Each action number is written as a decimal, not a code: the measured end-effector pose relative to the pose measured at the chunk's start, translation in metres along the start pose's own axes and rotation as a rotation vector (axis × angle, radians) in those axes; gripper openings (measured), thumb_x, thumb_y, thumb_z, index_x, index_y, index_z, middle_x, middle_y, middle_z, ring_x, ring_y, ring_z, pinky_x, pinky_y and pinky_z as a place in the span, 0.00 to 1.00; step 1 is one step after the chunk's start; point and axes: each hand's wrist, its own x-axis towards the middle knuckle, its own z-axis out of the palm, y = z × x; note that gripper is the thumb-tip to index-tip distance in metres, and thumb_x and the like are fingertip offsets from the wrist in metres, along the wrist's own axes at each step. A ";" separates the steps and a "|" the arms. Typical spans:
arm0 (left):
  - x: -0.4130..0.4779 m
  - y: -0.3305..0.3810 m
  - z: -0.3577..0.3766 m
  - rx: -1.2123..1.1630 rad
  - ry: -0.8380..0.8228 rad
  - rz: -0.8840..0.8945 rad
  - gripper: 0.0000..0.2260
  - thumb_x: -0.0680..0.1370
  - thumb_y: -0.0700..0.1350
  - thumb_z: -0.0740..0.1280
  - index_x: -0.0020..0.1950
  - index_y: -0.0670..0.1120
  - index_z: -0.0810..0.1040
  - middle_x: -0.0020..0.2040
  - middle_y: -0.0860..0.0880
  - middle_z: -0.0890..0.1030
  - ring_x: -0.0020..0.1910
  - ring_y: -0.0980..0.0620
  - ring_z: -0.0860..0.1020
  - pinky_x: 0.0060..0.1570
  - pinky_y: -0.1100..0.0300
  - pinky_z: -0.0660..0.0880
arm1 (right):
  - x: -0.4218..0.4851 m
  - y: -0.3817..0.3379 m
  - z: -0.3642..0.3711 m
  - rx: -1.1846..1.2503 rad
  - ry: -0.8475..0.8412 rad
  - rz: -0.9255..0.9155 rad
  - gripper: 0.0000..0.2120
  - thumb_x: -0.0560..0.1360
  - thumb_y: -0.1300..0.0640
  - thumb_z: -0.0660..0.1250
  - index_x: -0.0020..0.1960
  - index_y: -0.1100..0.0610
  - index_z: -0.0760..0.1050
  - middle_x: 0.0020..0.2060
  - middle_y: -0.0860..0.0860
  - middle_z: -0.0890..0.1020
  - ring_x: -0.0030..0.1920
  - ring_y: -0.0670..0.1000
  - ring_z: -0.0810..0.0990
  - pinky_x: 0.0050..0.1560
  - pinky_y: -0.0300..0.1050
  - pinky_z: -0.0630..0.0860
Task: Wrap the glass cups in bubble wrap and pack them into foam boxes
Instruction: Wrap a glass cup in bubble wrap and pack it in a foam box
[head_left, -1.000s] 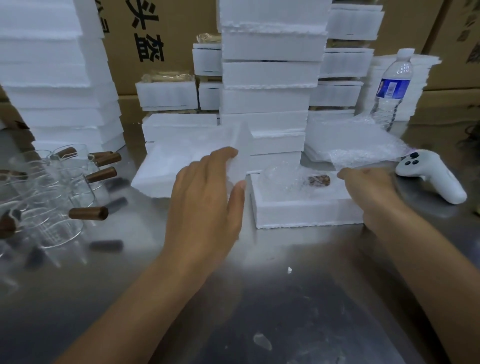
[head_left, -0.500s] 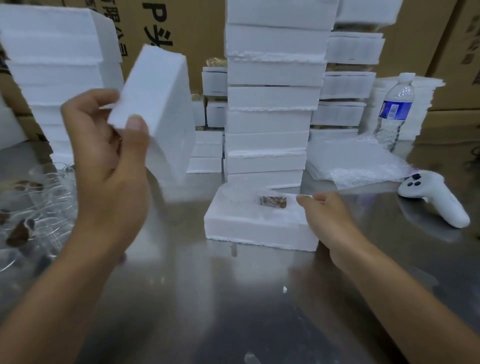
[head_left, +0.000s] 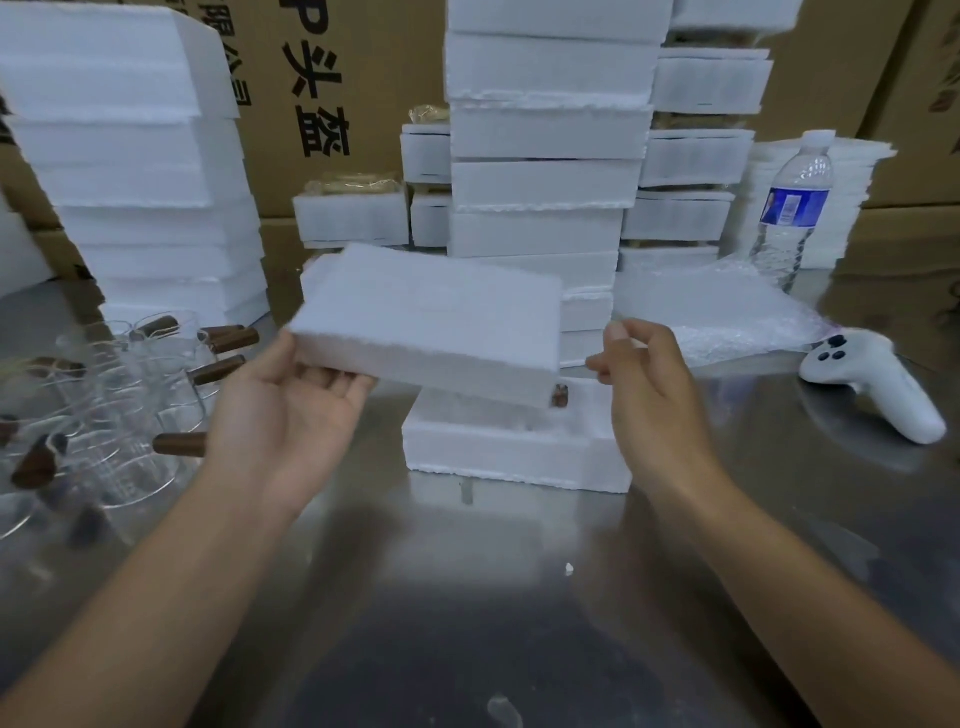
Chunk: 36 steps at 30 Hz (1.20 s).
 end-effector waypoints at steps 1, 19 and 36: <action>-0.003 -0.005 0.003 0.028 -0.043 -0.028 0.16 0.78 0.42 0.60 0.65 0.41 0.72 0.57 0.43 0.82 0.55 0.45 0.81 0.50 0.49 0.78 | 0.000 0.000 0.000 0.022 -0.004 0.007 0.12 0.77 0.39 0.55 0.55 0.42 0.70 0.44 0.42 0.80 0.41 0.33 0.76 0.36 0.27 0.66; -0.013 -0.039 -0.007 0.971 -0.109 0.285 0.14 0.83 0.47 0.55 0.57 0.63 0.77 0.50 0.59 0.79 0.42 0.58 0.73 0.37 0.71 0.72 | 0.012 -0.002 -0.026 0.080 0.030 0.236 0.31 0.66 0.47 0.73 0.66 0.51 0.66 0.45 0.46 0.77 0.48 0.48 0.79 0.53 0.46 0.74; -0.011 -0.043 -0.008 1.174 -0.197 0.246 0.21 0.69 0.59 0.63 0.61 0.63 0.66 0.57 0.70 0.72 0.59 0.70 0.71 0.54 0.75 0.69 | 0.008 -0.011 -0.022 0.096 -0.122 0.175 0.23 0.73 0.53 0.68 0.65 0.39 0.68 0.48 0.45 0.82 0.39 0.39 0.82 0.38 0.33 0.74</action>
